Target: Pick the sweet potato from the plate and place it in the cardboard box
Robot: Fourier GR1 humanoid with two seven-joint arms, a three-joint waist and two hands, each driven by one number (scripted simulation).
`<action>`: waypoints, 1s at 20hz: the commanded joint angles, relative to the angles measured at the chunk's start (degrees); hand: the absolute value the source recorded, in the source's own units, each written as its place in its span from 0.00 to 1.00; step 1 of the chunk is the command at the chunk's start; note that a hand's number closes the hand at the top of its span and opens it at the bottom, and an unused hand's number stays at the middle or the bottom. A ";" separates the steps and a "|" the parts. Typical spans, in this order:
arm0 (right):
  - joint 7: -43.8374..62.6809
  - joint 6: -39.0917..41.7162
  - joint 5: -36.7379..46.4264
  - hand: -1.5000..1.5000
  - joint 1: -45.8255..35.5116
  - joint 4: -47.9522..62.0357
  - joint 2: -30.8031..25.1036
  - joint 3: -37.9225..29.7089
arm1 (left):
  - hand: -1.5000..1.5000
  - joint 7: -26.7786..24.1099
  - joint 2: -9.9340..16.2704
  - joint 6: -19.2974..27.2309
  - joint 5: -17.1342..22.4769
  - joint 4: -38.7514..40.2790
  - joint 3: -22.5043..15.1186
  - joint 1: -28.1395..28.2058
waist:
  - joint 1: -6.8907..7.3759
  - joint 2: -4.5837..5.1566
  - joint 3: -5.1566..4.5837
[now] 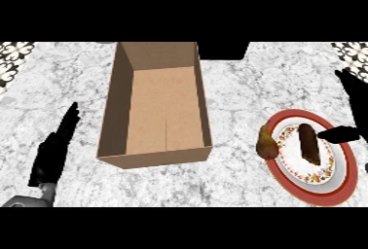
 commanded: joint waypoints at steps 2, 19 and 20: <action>13.38 17.71 2.68 0.00 -0.44 -3.03 -3.86 6.68 | 0.50 0.03 -0.24 0.04 -0.37 -0.75 -0.25 1.20 | 0.03 -0.18 -0.08; 36.29 36.88 8.33 0.00 -5.71 -4.81 10.53 8.21 | 0.50 -0.31 -3.36 -4.74 -2.55 1.41 3.82 -0.30 | -0.04 0.28 0.25; 38.28 36.99 8.93 0.00 -3.47 -8.10 11.60 8.26 | 0.50 4.80 -2.85 -2.59 -4.46 -4.10 3.87 0.21 | -0.07 0.20 0.26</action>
